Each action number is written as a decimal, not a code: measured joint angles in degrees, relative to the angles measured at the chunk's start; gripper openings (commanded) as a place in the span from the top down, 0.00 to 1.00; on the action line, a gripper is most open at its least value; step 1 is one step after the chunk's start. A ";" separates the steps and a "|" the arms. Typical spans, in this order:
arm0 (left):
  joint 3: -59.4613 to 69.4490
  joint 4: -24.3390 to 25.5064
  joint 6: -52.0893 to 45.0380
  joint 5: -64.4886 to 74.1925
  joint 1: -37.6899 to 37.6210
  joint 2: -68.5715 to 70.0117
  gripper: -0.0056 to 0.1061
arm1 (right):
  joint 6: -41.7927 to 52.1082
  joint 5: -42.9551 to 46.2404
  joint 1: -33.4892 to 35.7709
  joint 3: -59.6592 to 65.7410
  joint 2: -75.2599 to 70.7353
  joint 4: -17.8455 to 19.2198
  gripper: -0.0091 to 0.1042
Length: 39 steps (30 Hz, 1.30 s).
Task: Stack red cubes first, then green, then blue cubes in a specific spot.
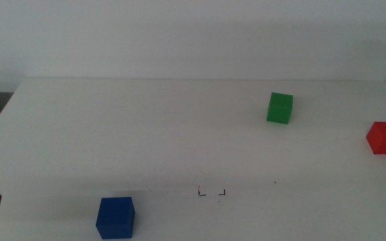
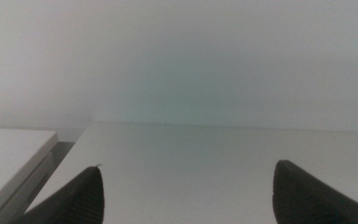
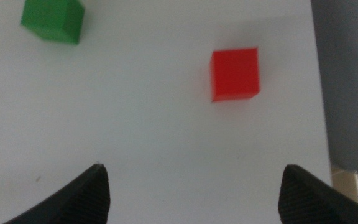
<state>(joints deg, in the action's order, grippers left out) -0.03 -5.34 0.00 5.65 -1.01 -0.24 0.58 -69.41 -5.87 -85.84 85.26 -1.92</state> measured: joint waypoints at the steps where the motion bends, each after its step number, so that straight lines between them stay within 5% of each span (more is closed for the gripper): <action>1: 0.00 0.00 0.00 0.00 0.00 0.00 0.14 | 0.77 0.01 -1.01 -1.55 1.73 -0.29 0.11; 11: 0.00 0.11 0.00 0.00 0.00 0.00 0.14 | 7.13 -0.36 -7.20 -9.15 16.10 -0.29 0.11; 21: 0.00 0.11 0.00 0.00 0.00 0.03 0.14 | 8.12 2.24 -5.38 -9.24 26.46 3.27 0.11; 39: 0.00 0.11 0.00 0.00 0.00 0.03 0.14 | 8.12 9.68 -4.81 -9.37 33.79 3.74 0.11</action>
<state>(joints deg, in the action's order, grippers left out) -0.03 -5.22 0.00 5.65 -1.01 -0.21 8.69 -59.73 -10.69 -95.21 119.05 1.82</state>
